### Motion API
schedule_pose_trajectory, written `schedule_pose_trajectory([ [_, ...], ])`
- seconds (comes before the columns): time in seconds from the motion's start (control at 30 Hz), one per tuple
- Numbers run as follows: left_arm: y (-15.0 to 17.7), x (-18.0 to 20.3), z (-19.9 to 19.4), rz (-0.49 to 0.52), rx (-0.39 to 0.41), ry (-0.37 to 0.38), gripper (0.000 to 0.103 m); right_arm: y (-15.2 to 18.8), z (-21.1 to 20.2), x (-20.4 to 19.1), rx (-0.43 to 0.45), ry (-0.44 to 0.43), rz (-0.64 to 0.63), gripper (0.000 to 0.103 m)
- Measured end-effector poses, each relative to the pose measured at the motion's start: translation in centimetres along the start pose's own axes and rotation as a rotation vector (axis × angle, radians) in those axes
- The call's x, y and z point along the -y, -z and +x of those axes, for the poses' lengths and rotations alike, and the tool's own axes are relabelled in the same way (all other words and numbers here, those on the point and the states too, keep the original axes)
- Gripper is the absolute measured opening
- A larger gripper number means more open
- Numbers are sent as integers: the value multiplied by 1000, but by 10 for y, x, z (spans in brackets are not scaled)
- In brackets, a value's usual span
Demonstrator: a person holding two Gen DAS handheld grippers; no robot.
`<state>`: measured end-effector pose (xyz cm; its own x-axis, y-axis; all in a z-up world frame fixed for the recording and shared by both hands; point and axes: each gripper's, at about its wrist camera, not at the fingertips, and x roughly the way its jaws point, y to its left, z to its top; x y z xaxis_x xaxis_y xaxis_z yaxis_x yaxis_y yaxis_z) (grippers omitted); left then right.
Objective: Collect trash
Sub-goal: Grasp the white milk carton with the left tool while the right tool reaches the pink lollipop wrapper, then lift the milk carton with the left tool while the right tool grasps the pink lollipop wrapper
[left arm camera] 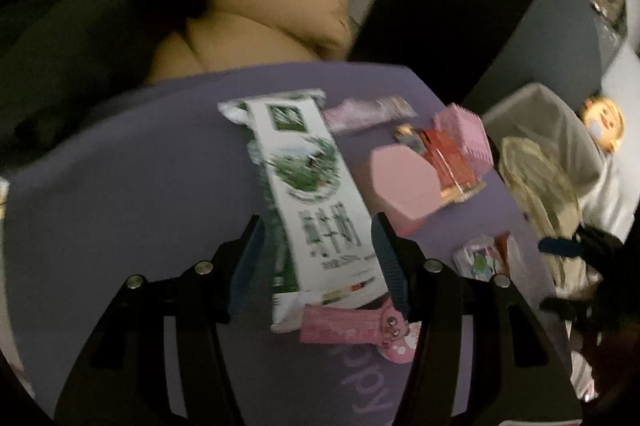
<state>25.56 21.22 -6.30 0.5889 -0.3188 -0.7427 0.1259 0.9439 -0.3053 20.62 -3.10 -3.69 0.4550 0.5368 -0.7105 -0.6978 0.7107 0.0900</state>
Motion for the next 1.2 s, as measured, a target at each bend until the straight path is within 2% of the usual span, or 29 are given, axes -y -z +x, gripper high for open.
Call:
schedule_pose_trajectory([
  [0.07, 0, -10, -15, -53, 40, -38, 52, -11, 14, -13, -23, -12, -34, 54],
  [0.2, 13, -38, -53, -175, 111, -132, 52, -28, 53, -41, -81, -108, -100, 54],
  [0.33, 39, -58, -80, -238, 142, -151, 53, -39, 94, -68, -133, -76, -227, 54],
  [0.47, 61, -72, -94, -260, 142, -146, 53, -42, 115, -71, -180, -47, -231, 52],
  [0.6, 72, -74, -93, -275, 142, -134, 53, -44, 111, -68, -162, -71, -194, 44],
  [0.87, 76, -74, -83, -306, 139, -98, 53, -44, 68, -68, -106, -63, -194, 43],
  [0.97, 72, -65, -79, -290, 136, -72, 53, -36, 42, -59, -69, -14, -170, 43],
  [1.07, 63, -52, -71, -260, 139, -56, 53, -22, 17, -42, -32, 80, -145, 43],
  [1.2, 40, -27, -52, -218, 139, -26, 53, -2, -4, -14, -16, 111, -31, 43],
])
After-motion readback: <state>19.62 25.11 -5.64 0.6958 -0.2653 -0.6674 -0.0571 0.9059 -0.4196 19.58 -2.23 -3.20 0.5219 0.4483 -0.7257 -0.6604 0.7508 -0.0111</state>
